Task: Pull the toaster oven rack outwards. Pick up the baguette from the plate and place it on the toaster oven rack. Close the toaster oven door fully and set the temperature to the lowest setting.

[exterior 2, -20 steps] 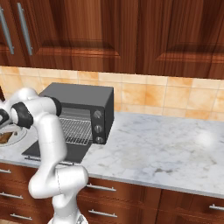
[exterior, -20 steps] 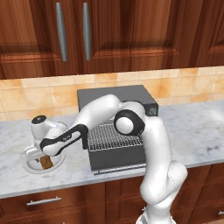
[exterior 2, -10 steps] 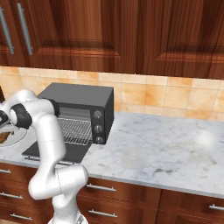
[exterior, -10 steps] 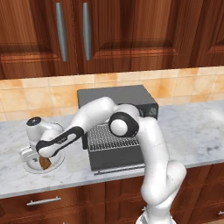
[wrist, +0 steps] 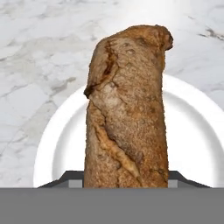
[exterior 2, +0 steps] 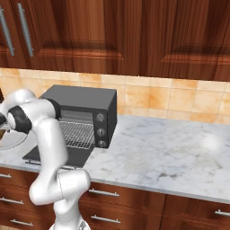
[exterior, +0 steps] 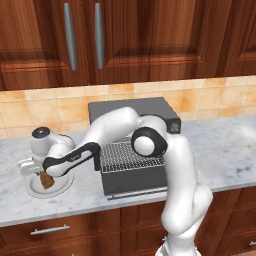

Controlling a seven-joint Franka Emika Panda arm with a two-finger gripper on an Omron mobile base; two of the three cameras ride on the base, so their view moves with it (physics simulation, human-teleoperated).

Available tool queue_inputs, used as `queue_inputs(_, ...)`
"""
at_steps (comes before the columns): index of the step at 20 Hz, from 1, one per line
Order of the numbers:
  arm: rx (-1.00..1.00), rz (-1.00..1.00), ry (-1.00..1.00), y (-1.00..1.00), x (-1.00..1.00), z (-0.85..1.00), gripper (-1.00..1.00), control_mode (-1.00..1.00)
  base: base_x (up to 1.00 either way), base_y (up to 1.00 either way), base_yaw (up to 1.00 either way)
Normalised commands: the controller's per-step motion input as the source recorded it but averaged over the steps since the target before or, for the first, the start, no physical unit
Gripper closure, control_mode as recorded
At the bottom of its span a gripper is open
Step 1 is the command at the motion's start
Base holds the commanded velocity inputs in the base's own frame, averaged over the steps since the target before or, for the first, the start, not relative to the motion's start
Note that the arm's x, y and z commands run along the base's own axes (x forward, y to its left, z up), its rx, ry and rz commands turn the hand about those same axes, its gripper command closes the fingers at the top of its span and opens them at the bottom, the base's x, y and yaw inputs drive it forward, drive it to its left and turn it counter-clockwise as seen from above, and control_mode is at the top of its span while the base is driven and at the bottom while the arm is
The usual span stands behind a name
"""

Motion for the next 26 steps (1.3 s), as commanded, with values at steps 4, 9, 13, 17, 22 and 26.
queue_inputs(4,0.33,-0.24,0.00,-0.28,-0.28,0.79,1.00,-1.00,0.00,0.00,0.00)
queue_inputs(9,0.30,-0.38,-0.01,-0.43,-0.62,0.75,1.00,-1.00,0.00,0.00,0.00)
queue_inputs(13,0.24,-0.43,0.00,-0.42,-0.79,0.86,1.00,-1.00,0.00,0.00,0.00)
queue_inputs(17,0.17,-0.39,0.01,-0.40,-0.71,0.98,1.00,-1.00,0.00,0.00,0.00)
queue_inputs(22,0.08,-0.36,0.10,-0.50,-0.70,0.78,1.00,-1.00,0.00,0.00,0.00)
queue_inputs(26,0.08,-0.38,0.02,-0.77,-0.73,0.44,1.00,-1.00,0.00,0.00,0.00)
